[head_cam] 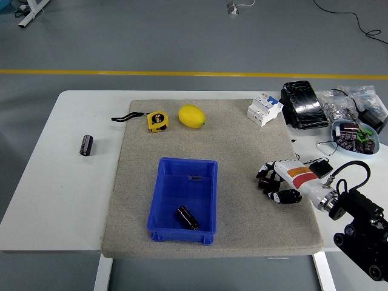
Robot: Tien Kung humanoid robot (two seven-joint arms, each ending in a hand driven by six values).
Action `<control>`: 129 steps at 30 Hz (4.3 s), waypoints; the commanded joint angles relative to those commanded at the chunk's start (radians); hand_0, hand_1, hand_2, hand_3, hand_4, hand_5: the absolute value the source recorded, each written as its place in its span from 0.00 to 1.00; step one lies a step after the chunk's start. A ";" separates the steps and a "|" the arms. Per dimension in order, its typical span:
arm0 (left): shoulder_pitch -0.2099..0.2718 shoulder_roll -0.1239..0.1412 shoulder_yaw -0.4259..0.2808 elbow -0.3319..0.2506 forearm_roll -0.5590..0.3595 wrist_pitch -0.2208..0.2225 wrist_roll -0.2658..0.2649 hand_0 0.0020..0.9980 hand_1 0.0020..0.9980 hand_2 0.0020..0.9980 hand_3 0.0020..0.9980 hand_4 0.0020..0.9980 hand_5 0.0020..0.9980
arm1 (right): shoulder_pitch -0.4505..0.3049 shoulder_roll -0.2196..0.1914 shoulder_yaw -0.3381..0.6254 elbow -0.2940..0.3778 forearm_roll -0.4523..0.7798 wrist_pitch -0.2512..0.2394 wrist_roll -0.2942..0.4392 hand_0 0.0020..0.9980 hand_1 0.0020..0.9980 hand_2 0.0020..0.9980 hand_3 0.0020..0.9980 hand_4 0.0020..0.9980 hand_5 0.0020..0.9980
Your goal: Pick up the battery,place it into the box
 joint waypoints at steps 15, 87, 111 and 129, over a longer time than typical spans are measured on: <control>-0.001 0.001 -0.003 0.000 0.008 -0.002 0.002 0.72 0.64 0.70 0.73 0.68 0.82 | 0.000 -0.005 0.010 0.012 0.002 0.004 0.001 0.32 0.42 0.49 0.49 0.66 0.02; -0.014 0.013 0.010 0.002 0.004 0.010 0.000 0.72 0.63 0.67 0.73 0.69 0.82 | 0.040 -0.005 0.081 0.406 -0.030 0.105 -0.107 0.70 0.75 0.89 0.89 0.94 0.22; -0.018 0.005 0.003 0.002 0.011 0.011 0.003 0.72 0.62 0.67 0.73 0.69 0.82 | -0.150 0.032 0.449 0.309 0.509 0.076 -0.056 0.67 0.72 0.85 0.84 0.96 0.25; -0.009 0.005 -0.021 0.001 0.054 0.013 0.023 0.72 0.63 0.68 0.73 0.68 0.82 | -0.225 0.085 0.464 0.273 0.522 0.067 -0.046 0.66 0.69 0.80 0.84 0.97 0.29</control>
